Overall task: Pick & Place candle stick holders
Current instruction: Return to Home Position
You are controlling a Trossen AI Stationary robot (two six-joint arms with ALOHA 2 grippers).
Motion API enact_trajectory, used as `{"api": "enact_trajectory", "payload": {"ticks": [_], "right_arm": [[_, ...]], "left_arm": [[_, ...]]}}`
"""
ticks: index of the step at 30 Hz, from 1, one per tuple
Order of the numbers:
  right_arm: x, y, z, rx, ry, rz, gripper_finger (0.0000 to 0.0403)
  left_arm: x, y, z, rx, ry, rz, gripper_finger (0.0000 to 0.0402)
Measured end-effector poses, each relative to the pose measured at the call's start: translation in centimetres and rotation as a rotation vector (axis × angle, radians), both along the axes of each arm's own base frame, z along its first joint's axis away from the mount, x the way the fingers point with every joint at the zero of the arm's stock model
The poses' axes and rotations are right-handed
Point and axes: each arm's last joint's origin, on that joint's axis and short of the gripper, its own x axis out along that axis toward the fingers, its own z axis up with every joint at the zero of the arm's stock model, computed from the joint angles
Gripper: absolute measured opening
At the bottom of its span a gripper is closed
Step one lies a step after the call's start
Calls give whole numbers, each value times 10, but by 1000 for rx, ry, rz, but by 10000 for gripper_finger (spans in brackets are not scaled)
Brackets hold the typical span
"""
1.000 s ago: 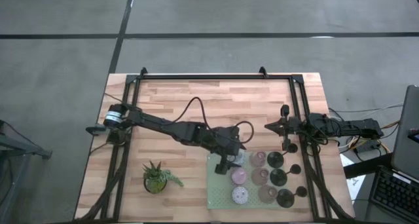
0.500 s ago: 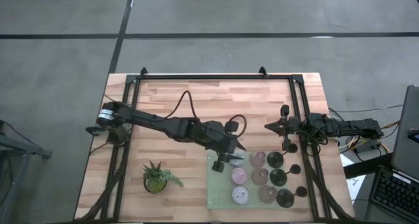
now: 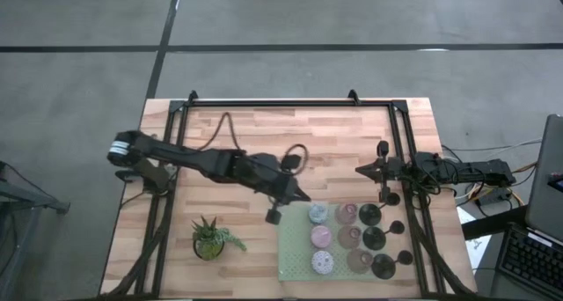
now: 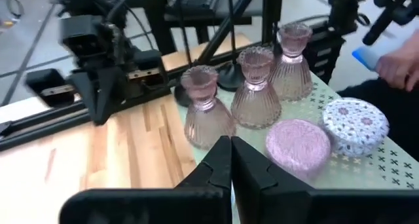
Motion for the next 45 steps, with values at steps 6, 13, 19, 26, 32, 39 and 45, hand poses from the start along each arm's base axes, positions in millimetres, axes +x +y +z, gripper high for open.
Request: {"api": "enact_trajectory", "payload": {"ticks": [6, 13, 19, 26, 32, 39, 45], "right_arm": [[0, 0, 0, 0, 2, -1, 8], [0, 0, 0, 0, 3, -1, 8], [0, 0, 0, 1, 4, 0, 8], [0, 0, 0, -1, 3, 0, 8], [0, 0, 0, 1, 3, 0, 8], [0, 0, 0, -1, 3, 0, 8], [0, 0, 0, 0, 3, 0, 8]], "left_arm": [[-52, 14, -14, -24, -114, 91, 8], [-119, 30, -47, -54, -252, 259, 9], [-167, 42, -77, -16, -291, 376, 9], [-205, 50, -113, -95, -358, 436, 9], [-225, 56, -133, -124, -384, 459, 10], [-244, 62, -153, -145, -431, 484, 10], [-255, 64, -172, -194, -436, 470, 10]]}}
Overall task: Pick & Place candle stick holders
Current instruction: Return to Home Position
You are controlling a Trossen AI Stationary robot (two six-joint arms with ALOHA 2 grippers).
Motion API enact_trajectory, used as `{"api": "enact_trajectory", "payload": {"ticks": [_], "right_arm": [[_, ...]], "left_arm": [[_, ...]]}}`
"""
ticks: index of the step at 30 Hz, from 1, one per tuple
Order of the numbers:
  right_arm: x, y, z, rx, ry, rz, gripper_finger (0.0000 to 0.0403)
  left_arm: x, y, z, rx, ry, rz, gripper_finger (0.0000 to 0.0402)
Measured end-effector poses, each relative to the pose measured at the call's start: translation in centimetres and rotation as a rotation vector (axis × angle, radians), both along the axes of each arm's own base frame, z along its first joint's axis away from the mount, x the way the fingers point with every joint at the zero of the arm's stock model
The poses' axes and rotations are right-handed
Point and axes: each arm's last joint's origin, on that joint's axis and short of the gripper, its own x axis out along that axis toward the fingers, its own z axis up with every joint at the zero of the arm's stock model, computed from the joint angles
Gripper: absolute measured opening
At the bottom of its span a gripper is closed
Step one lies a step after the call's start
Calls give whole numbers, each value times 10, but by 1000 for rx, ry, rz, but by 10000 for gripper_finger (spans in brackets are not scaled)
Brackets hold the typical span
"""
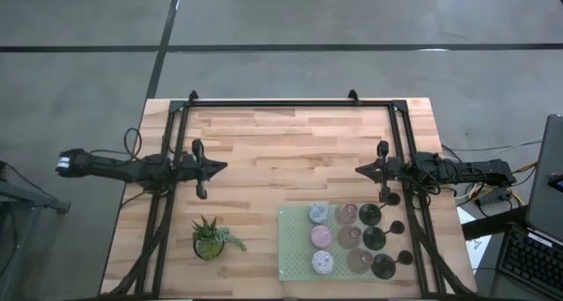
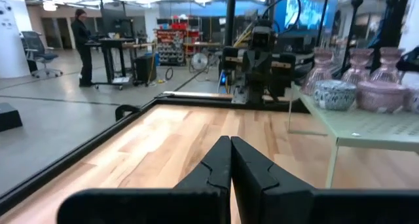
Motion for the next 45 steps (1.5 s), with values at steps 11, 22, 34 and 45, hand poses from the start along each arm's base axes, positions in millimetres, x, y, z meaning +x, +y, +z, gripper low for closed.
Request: {"api": "enact_trajectory", "payload": {"ticks": [11, 22, 34, 45], "right_arm": [[0, 0, 0, 1, 0, 0, 8], [0, 0, 0, -1, 1, 0, 8], [0, 0, 0, 1, 0, 0, 8], [0, 0, 0, -1, 0, 0, 8]], "left_arm": [[-11, 1, -5, 9, -43, -1, 10], [-18, 3, -11, 14, 2, 13, 10], [-17, 3, -12, 25, 18, 52, 10], [-16, 3, -13, 26, 22, 53, 10]]}}
